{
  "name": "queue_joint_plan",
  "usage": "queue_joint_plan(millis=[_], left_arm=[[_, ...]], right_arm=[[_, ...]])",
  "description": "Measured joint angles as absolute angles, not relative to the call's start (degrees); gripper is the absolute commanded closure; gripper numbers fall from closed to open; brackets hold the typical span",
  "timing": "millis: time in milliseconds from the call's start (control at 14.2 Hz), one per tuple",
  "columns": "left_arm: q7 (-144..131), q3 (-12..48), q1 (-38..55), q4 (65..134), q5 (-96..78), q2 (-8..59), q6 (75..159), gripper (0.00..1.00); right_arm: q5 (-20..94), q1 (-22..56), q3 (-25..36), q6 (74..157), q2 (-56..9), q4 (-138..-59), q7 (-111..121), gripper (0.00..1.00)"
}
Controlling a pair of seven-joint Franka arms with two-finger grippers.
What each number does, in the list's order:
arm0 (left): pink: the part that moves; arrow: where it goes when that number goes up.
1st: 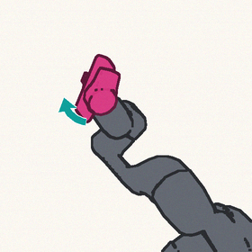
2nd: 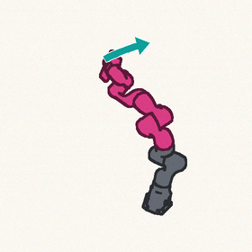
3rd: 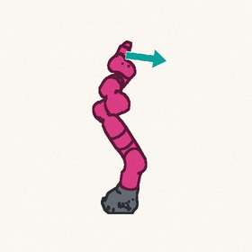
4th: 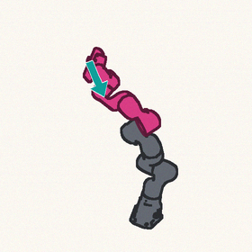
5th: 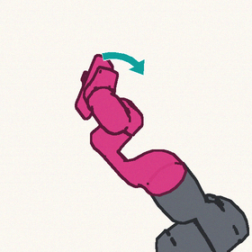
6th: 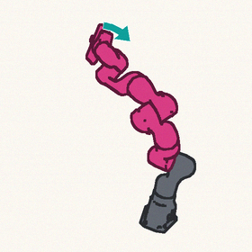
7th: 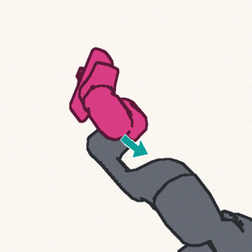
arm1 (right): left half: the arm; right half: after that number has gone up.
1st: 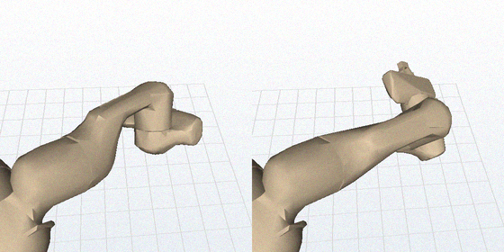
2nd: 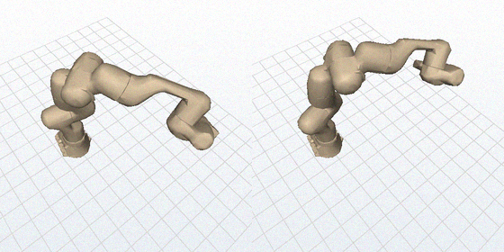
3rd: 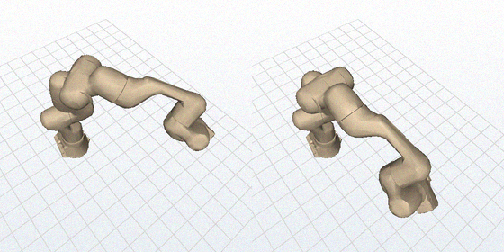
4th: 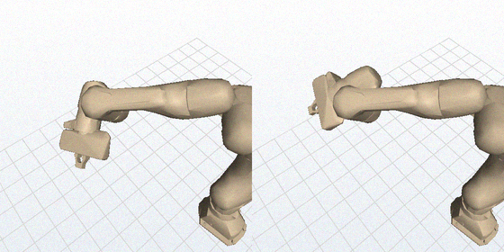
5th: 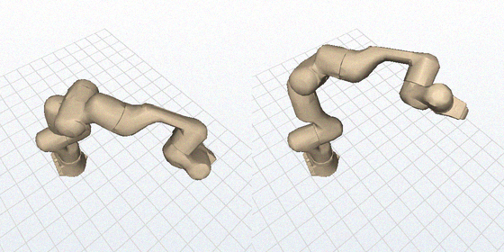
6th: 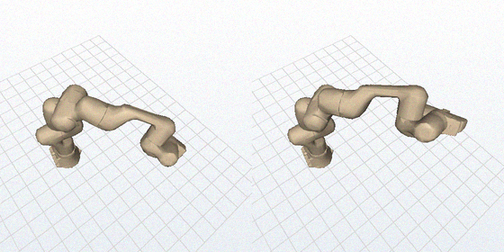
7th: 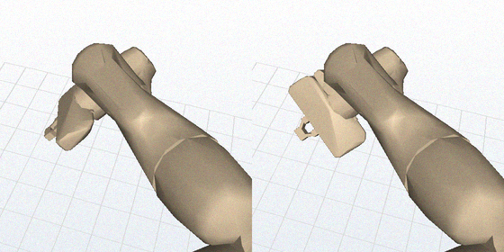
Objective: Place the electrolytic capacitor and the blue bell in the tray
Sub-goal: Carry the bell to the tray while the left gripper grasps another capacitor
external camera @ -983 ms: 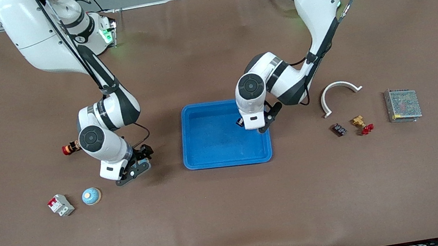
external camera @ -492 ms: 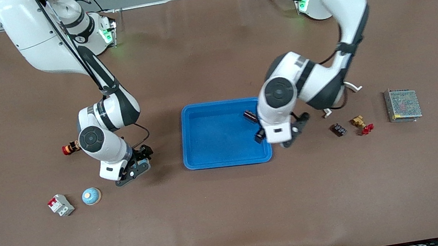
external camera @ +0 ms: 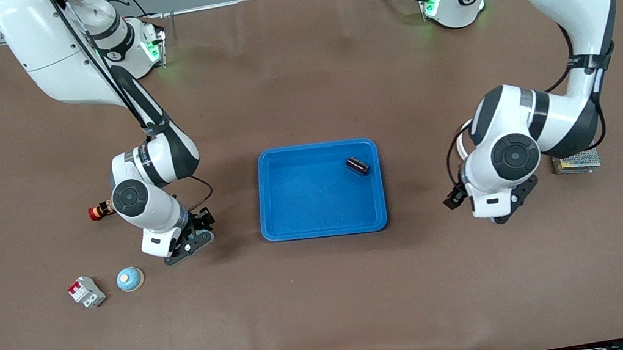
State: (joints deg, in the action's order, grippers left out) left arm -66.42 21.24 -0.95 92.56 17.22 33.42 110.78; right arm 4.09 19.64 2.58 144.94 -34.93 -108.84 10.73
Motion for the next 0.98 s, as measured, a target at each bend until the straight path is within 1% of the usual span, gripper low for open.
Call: queue_joint_plan(millis=[211, 281, 351, 421, 562, 632, 702, 843, 983], left_arm=[[-66.4, 21.3, -3.3, 96.8, 20.9, 33.3, 115.4, 0.00], [-66.4, 21.3, -4.4, 98.6, 22.0, 33.3, 117.7, 0.00], [-66.3, 21.3, -5.5, 100.6, 22.9, 33.3, 120.3, 0.00], [-66.3, 21.3, -6.4, 102.4, 23.4, 33.3, 122.7, 0.04], [-66.3, 21.3, -7.7, 104.9, 23.6, 33.3, 125.4, 0.15], [-66.3, 21.3, -8.1, 105.5, 23.6, 33.3, 125.8, 0.20], [-66.3, 21.3, -8.4, 105.8, 23.6, 33.3, 126.1, 0.26], [-66.3, 21.3, -9.0, 106.6, 23.6, 33.3, 127.4, 0.36], [-66.2, 21.3, -9.8, 107.5, 23.6, 33.5, 129.1, 0.38]], right_arm=[[4.1, 19.6, 2.6, 144.9, -34.9, -108.8, 10.6, 0.50], [4.2, 19.6, 2.6, 144.9, -34.9, -108.8, 10.3, 0.47], [4.2, 19.7, 2.5, 144.7, -34.9, -108.6, 9.2, 0.47], [4.2, 19.7, 2.3, 143.9, -34.9, -108.3, 7.7, 0.47], [4.2, 20.5, 1.9, 140.6, -34.6, -106.8, 3.4, 0.48], [4.2, 21.4, 1.8, 138.6, -34.2, -105.8, 0.6, 0.48], [4.2, 22.5, 1.8, 136.9, -33.7, -105.0, -2.6, 0.48], [4.3, 25.6, 1.7, 135.1, -32.5, -104.1, -9.6, 0.48], [4.3, 29.1, 1.6, 134.6, -31.6, -104.0, -16.7, 0.48]])
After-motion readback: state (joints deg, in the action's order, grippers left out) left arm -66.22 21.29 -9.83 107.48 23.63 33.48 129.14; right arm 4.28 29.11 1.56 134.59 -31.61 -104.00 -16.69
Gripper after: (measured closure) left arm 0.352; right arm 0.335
